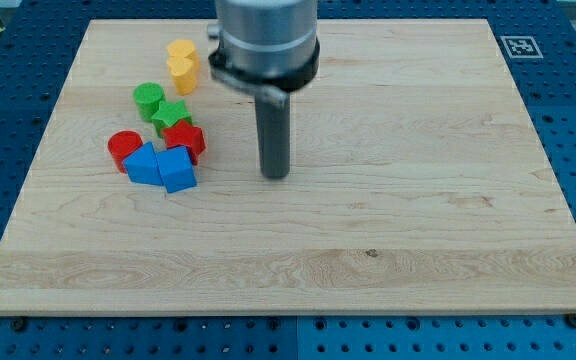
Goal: Push the yellow hexagon along with yellow heart down a bit
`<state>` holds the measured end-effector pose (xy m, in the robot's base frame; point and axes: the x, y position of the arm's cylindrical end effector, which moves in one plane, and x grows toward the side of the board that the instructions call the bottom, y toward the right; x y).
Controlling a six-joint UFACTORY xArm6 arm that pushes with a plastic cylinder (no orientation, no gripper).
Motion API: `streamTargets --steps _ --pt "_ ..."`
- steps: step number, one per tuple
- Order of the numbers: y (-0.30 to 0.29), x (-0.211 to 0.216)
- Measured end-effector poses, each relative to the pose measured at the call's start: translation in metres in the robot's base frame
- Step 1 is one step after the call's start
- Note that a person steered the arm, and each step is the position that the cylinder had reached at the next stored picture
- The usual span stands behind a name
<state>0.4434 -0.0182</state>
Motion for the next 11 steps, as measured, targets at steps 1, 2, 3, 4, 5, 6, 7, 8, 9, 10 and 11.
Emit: streamTargets --steps 1,2,3,4,5,6,7,8,9,10,11 --pt "-0.019 -0.070" --pt "-0.043 -0.132" --pt "-0.043 -0.181" --pt "-0.066 -0.222" --pt "-0.118 -0.221" --pt "-0.143 -0.197" --pt "-0.131 -0.190" --pt "-0.104 -0.193" --pt "-0.108 -0.191" --pt "-0.129 -0.178" --pt "-0.142 -0.147"
